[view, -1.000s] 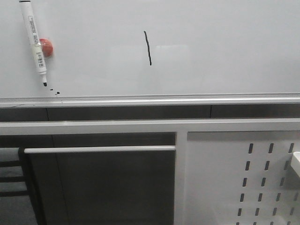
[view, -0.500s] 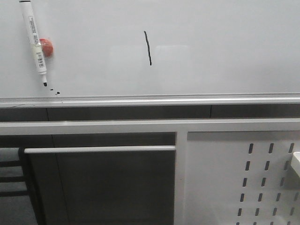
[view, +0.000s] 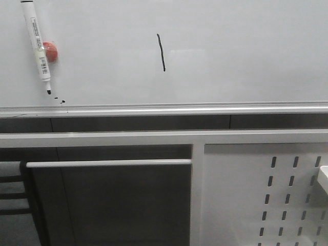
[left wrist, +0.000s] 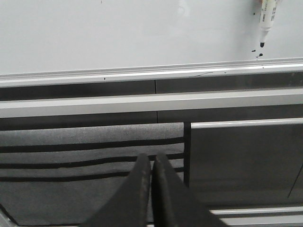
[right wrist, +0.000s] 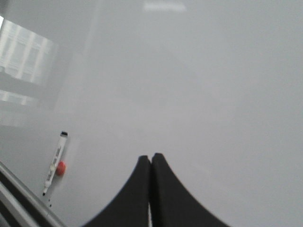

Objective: Write number 1 on whiteboard

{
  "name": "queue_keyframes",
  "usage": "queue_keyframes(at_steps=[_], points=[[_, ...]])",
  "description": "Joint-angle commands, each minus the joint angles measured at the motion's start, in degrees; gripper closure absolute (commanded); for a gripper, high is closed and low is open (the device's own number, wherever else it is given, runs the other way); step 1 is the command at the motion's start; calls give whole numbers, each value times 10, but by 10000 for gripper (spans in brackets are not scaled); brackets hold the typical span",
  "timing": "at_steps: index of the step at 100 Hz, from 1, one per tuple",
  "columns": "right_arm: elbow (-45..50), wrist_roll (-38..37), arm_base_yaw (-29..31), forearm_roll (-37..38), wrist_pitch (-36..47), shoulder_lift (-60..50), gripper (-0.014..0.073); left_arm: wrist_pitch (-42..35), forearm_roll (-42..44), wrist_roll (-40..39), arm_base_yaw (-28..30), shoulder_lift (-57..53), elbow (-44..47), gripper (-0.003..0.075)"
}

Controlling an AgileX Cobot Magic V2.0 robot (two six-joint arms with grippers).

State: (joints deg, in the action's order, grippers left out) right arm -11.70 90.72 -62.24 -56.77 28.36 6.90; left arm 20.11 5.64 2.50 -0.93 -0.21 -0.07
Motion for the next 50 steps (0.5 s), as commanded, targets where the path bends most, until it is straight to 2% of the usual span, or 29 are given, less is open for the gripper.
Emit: queue_keyframes(at_steps=[1, 7, 14, 23, 36, 50], points=[[2, -101, 0, 209, -8, 23, 662, -27, 2, -2, -4, -17, 15, 741], [8, -121, 1, 218, -7, 29, 662, -27, 2, -2, -4, -17, 15, 741], [17, -179, 11, 249, -3, 36, 662, -27, 2, -2, -4, -17, 15, 741], [35, -290, 39, 341, 0, 51, 662, -27, 2, -2, -4, -17, 15, 741], [49, -447, 93, 387, -2, 65, 662, -27, 2, -2, -4, -17, 15, 741], [60, -624, 171, 516, 2, 78, 662, -27, 2, -2, -4, -17, 15, 741]])
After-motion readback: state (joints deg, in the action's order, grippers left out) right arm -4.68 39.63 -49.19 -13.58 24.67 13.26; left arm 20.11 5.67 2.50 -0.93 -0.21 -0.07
